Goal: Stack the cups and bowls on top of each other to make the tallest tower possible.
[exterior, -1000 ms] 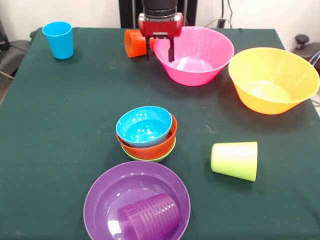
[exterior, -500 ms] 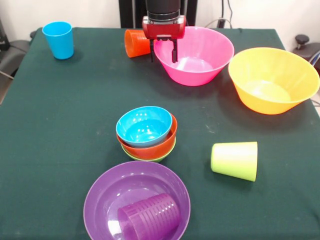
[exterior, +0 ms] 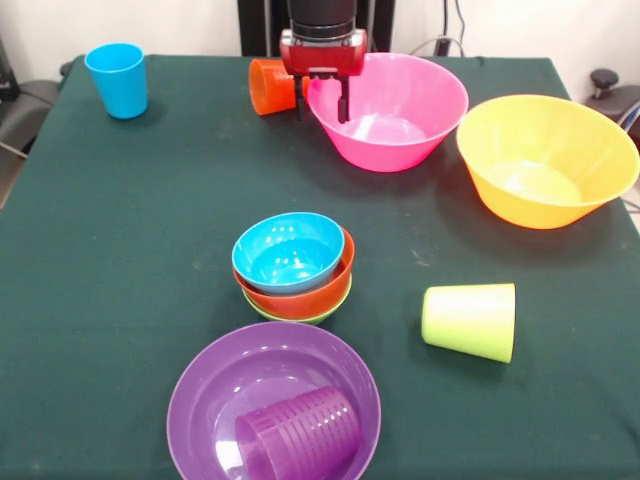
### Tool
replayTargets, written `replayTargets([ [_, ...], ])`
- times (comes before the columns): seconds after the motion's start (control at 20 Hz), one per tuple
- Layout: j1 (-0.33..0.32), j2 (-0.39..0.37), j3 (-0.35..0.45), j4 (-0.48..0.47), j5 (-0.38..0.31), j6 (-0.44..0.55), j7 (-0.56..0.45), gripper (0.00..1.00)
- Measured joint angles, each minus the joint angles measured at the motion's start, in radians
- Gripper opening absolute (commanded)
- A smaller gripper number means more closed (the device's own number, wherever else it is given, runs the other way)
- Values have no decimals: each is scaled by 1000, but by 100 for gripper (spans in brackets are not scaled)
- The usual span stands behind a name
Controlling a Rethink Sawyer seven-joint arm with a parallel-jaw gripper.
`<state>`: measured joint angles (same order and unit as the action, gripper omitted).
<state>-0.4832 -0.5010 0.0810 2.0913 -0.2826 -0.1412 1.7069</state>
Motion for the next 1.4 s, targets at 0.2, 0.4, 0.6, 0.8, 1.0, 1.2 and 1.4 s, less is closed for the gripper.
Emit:
replayTargets([
  [0.2, 0, 0, -1, 0, 0, 0, 0, 100],
  [0.4, 0, 0, -2, 0, 0, 0, 0, 100],
  [0.6, 0, 0, -2, 0, 0, 0, 0, 100],
  [0.8, 0, 0, -6, 0, 0, 0, 0, 100],
  [1.0, 0, 0, -10, 0, 0, 0, 0, 0],
  [1.2, 1, -6, -8, 6, -1, -2, 1, 0],
  [1.4, 2, -11, -9, 17, -1, -14, 8, 0],
])
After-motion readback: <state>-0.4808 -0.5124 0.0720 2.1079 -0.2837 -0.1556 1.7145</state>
